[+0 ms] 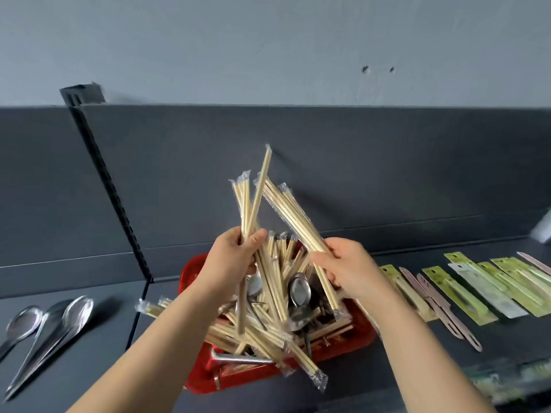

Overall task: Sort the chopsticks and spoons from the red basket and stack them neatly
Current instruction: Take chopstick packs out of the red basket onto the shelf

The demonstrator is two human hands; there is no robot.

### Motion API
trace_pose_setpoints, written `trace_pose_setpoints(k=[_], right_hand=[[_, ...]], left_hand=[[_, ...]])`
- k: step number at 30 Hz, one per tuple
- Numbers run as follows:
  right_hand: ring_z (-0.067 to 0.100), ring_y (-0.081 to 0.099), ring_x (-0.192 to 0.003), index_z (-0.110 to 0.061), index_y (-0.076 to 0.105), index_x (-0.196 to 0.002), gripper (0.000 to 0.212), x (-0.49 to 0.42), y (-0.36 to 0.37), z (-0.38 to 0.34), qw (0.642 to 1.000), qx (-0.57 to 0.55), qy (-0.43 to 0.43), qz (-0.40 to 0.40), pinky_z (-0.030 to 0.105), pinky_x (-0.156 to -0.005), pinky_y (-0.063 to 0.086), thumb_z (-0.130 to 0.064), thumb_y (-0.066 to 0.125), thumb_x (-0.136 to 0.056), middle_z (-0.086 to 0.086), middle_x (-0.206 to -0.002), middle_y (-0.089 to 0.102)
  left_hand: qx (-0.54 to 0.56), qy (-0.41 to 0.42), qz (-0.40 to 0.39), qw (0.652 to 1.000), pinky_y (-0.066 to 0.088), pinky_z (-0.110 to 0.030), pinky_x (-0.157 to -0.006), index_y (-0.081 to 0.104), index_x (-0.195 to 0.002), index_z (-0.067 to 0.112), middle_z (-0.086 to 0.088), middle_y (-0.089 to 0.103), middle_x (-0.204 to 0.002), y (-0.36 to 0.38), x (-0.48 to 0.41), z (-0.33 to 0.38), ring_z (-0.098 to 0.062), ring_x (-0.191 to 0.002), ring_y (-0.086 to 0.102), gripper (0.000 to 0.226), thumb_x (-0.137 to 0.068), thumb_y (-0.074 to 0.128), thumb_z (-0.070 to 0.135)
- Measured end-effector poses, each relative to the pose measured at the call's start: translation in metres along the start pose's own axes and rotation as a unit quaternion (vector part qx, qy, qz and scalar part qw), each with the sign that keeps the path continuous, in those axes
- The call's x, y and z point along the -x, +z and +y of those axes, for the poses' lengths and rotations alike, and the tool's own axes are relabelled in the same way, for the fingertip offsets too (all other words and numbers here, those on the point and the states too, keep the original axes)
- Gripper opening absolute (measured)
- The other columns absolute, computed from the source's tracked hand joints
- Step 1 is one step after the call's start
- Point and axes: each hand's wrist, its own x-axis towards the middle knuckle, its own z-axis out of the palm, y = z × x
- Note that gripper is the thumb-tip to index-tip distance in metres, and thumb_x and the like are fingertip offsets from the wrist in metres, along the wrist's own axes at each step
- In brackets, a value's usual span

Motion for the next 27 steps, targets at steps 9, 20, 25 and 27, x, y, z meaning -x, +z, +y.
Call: trace_pose_setpoints(k=[9,20,25,27], right_hand=[[0.007,0.051,-0.047,-0.016,0.066,-0.079,0.011,0.001,0.129,-0.079,0.991,0.026,-0.101,-0.079,0.025,-0.049,0.041,-0.024,0.063,-0.086,-0.003,-0.056,0.058],[0.018,0.049,-0.059,-0.014,0.066,-0.079,0.01,0.071,0.415,-0.192,0.949,0.017,-0.145,-0.279,0.036,-0.062,0.045,-0.022,0.063,-0.083,0.013,-0.071,0.064],[0.014,0.048,-0.057,-0.015,0.066,-0.078,0.012,0.115,0.53,-0.236,0.945,0.015,-0.138,-0.295,0.03,-0.058,0.041,-0.024,0.063,-0.084,0.01,-0.067,0.059],[0.013,0.047,-0.056,-0.013,0.066,-0.078,0.012,0.127,0.568,-0.25,0.946,0.016,-0.126,-0.298,0.028,-0.055,0.039,-0.023,0.062,-0.085,0.002,-0.064,0.055]], left_hand=[[-0.002,0.013,0.198,0.98,0.038,-0.024,-0.046,0.048,-0.079,0.01,0.007,0.037,-0.052,-0.163,0.087,-0.012,-0.01,-0.045,0.035,0.026,-0.094,0.06,0.027],[-0.023,-0.06,0.407,0.911,0.038,-0.027,-0.046,0.048,-0.074,0.011,0.003,0.04,-0.053,-0.417,0.249,-0.07,-0.012,-0.045,0.038,0.028,-0.093,0.063,0.026],[-0.05,-0.102,0.443,0.889,0.041,-0.034,-0.055,0.051,-0.077,0.01,0.0,0.045,-0.057,-0.525,0.31,-0.08,-0.016,-0.049,0.043,0.028,-0.093,0.062,0.03],[-0.052,-0.113,0.447,0.886,0.043,-0.035,-0.057,0.053,-0.08,0.008,-0.002,0.046,-0.06,-0.56,0.323,-0.081,-0.016,-0.051,0.044,0.028,-0.093,0.062,0.03]])
